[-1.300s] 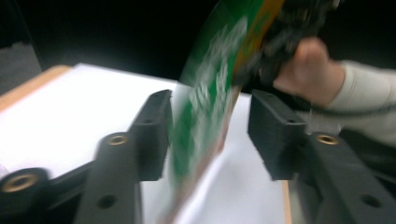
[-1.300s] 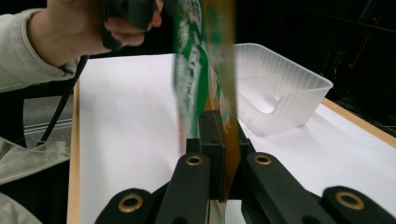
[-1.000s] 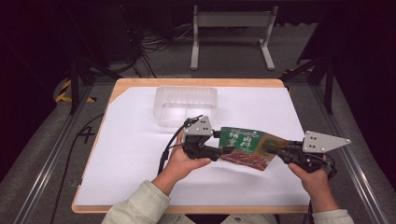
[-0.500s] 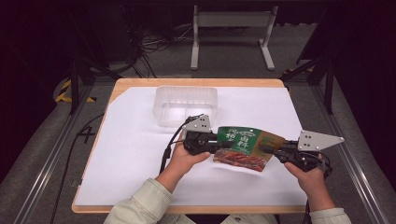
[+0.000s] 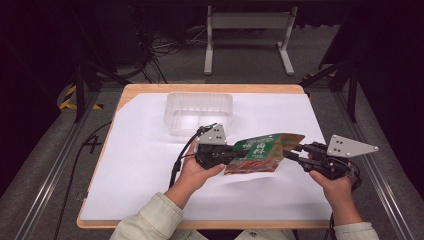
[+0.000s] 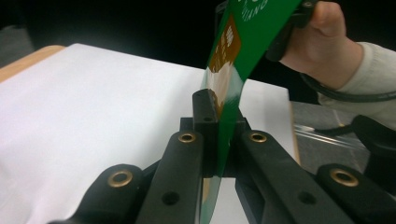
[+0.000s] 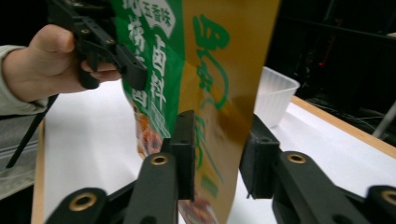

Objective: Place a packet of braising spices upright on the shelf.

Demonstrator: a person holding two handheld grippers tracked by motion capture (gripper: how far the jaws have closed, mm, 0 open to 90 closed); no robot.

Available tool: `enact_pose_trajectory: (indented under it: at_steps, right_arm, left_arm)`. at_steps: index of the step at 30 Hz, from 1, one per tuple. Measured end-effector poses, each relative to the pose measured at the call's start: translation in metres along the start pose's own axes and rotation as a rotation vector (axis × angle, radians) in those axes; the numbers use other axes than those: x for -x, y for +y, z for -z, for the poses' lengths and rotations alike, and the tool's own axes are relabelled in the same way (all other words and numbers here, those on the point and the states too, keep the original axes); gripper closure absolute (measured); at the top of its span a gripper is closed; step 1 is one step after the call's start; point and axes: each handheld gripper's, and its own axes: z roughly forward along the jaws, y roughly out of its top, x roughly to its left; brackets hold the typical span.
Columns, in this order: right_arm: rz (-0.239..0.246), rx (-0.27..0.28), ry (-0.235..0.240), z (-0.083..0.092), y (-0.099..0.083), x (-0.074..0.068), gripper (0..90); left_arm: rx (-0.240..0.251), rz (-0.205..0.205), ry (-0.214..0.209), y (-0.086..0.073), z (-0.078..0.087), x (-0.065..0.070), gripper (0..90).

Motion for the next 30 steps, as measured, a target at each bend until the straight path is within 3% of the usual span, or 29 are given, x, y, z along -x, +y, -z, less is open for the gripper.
enact_pose_trajectory:
  at_steps: [5, 9, 16, 26, 30]
  right_arm:
    - [-0.018, 0.015, -0.028, 0.004, -0.002, 0.008, 66.8]
    - [-0.03, 0.01, -0.037, 0.002, -0.006, 0.013, 66.7]
    - [-0.051, -0.007, -0.043, -0.003, -0.009, 0.02, 67.3]
    - [-0.064, -0.019, -0.057, 0.0, -0.014, 0.021, 67.8]
    - [-0.075, -0.021, -0.057, 0.002, -0.016, 0.022, 68.5]
  left_arm:
    - [0.015, 0.03, 0.08, 0.002, 0.015, -0.004, 89.7]
    - [0.047, 0.08, 0.147, 0.005, 0.029, -0.01, 89.7]
    - [0.097, 0.165, 0.202, 0.01, 0.048, -0.026, 89.8]
    - [0.123, 0.199, 0.302, 0.02, 0.062, -0.042, 89.8]
    - [0.149, 0.234, 0.329, 0.025, 0.066, -0.047, 89.8]
